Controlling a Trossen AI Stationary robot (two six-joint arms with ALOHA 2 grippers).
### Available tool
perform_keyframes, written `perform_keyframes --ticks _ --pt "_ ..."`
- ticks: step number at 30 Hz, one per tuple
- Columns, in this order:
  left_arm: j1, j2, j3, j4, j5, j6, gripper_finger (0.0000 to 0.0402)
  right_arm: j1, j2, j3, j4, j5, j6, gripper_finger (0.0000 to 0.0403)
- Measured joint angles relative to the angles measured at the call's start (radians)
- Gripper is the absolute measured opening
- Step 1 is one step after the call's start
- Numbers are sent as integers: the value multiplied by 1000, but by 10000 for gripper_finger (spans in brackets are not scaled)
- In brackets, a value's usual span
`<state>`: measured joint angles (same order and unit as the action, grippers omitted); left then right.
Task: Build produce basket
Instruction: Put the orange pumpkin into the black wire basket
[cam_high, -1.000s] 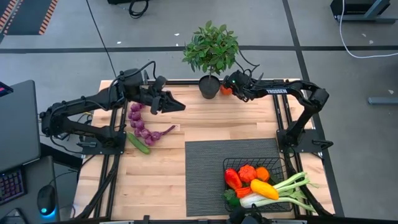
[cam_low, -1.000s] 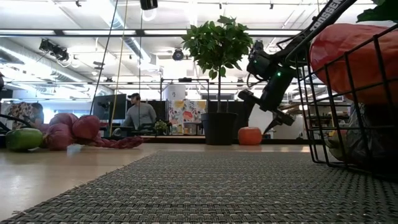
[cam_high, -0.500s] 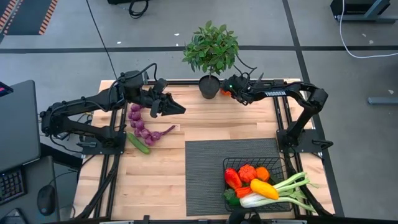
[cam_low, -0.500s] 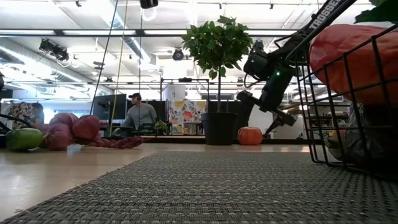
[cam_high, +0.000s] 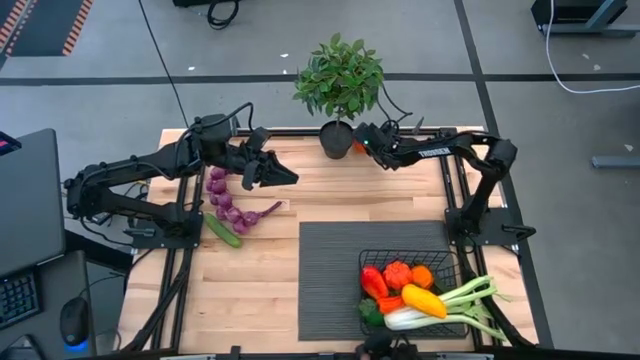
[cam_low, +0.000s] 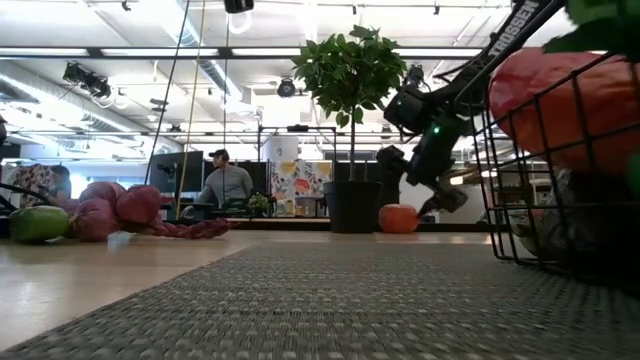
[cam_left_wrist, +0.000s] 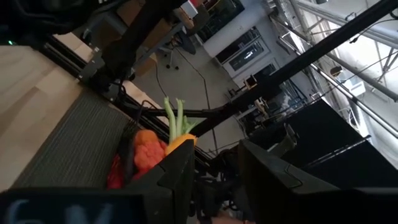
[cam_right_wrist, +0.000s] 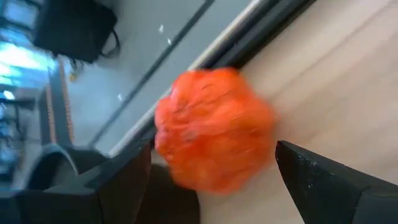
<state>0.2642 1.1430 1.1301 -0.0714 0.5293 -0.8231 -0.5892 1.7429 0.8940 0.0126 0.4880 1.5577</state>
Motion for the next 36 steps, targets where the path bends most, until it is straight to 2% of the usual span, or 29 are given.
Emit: perform_keyframes --ticks 6,11,16,25,33,36 --pt "0 0 0 -10 17 -4 133 -13 42 0 121 20 6 348" --pt "0 0 0 -11 19 -16 133 -15 52 0 142 19 -3 348" --pt "0 0 0 -12 21 -19 133 -11 52 0 90 -87 -23 348" --pt "1 0 0 -13 21 -19 133 -7 56 0 76 -39 -17 348" --pt "3 0 0 -13 20 -11 133 2 51 5 4 -100 42 345" --pt "3 0 0 -13 19 -6 133 3 51 5 -6 -102 41 328"
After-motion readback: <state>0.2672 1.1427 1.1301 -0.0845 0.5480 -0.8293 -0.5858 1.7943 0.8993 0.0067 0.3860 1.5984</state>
